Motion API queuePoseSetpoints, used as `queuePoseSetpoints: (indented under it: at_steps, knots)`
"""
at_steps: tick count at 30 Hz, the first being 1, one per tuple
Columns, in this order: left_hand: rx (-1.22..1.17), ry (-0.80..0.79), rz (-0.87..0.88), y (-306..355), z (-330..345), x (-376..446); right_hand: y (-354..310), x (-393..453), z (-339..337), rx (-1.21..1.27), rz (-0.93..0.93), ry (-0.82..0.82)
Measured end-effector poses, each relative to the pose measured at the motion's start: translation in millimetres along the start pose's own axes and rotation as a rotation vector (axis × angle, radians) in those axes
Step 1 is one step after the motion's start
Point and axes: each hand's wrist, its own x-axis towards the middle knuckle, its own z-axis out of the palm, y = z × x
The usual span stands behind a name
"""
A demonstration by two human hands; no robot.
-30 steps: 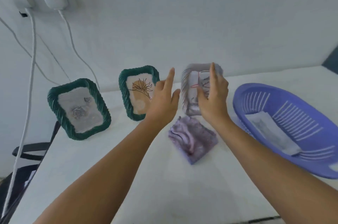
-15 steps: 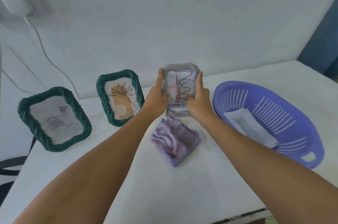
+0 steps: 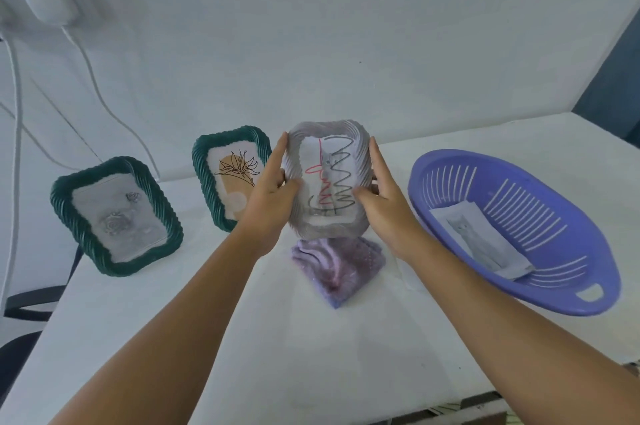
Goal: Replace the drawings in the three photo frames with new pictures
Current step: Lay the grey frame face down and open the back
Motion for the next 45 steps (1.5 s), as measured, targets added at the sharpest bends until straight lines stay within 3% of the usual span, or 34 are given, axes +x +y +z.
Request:
queuePoseSetpoints:
  at_steps: [7, 13, 16, 20, 26, 31, 35, 38, 40, 43, 45]
  knots:
    - [-0.093, -0.019, 0.003, 4, -7, -27, 12, -10, 7, 0.169, 0.029, -0.153]
    - [-0.035, -0.009, -0.005, 1, -19, -41, 11, -15, 17, 0.159, -0.021, -0.174]
    - [0.125, 0.041, -0.031, 0, -23, -47, 3, -20, 23, 0.057, -0.082, -0.177]
    - [0.359, 0.222, 0.008, 5, -32, -52, -14, -34, 36, -0.284, -0.244, -0.181]
    - [0.19, 0.256, 0.035, 31, -35, -80, -29, -53, 72, -0.617, -0.305, -0.248]
    - [0.206, 0.396, -0.015, 33, -55, -99, -28, -64, 96, -0.598, -0.49, -0.445]
    - [0.164, 0.468, -0.026, 32, -78, -116, -24, -65, 103, -0.517, -0.453, -0.54]
    - [0.1, 0.497, -0.066, 30, -89, -127, -11, -56, 110, -0.519, -0.446, -0.353]
    - [0.023, 0.455, -0.122, 24, -93, -133, -1, -46, 114, -0.542, -0.32, -0.299]
    - [-0.073, 0.36, -0.177, 9, -94, -141, 13, -40, 116, -0.556, -0.086, -0.434]
    - [-0.045, 0.341, -0.204, -4, -99, -142, 20, -41, 116, -0.638, -0.074, -0.484]
